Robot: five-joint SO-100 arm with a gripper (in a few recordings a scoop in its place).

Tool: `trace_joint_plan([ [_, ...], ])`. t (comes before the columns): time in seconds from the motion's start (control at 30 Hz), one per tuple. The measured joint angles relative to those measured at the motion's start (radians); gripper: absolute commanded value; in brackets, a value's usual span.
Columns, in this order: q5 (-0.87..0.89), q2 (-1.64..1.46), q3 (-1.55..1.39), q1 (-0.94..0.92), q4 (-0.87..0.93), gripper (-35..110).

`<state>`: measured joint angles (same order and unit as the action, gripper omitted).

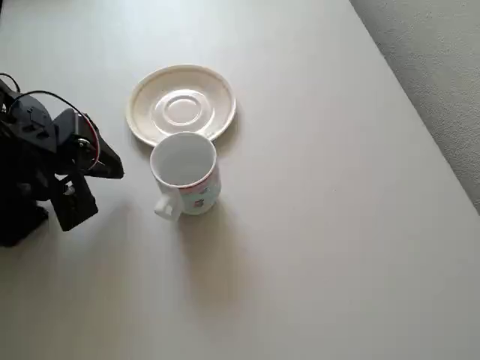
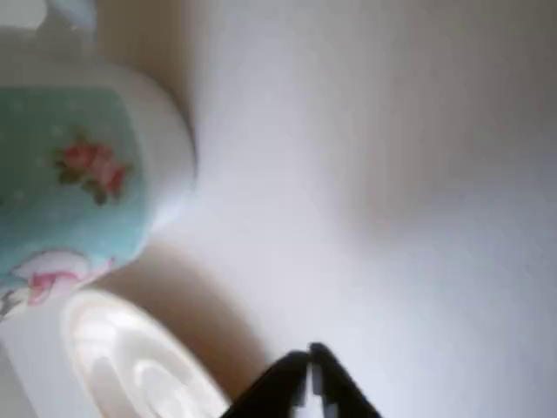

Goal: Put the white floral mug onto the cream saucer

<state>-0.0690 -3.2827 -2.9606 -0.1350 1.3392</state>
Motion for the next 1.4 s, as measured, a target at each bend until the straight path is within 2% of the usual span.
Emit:
trace_joint_plan([
  [0.63,0.0,0.0,0.0,0.002,0.0,-1],
  [0.73,-0.012,0.0,0.0,0.066,0.0,-1],
  [1.13,-0.265,-0.012,0.0,0.368,-0.005,-1],
  [1.33,-0.333,-0.012,0.0,0.341,-0.011,0],
  [1.4,-0.367,-0.005,0.0,0.264,-0.038,10],
])
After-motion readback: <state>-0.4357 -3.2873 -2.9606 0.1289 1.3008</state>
